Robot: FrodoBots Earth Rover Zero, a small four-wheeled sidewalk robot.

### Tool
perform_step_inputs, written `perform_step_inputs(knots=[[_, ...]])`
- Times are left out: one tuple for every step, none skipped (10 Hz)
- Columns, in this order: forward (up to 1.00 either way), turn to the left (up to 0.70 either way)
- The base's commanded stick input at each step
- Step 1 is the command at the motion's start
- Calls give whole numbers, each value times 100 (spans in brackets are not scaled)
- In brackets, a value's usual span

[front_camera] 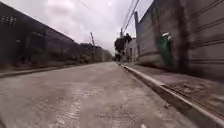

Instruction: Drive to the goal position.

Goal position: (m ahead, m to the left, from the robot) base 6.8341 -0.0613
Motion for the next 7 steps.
perform_step_inputs(knots=[[100,0],[100,0],[100,0],[100,0],[100,0],[100,0],[100,0]])
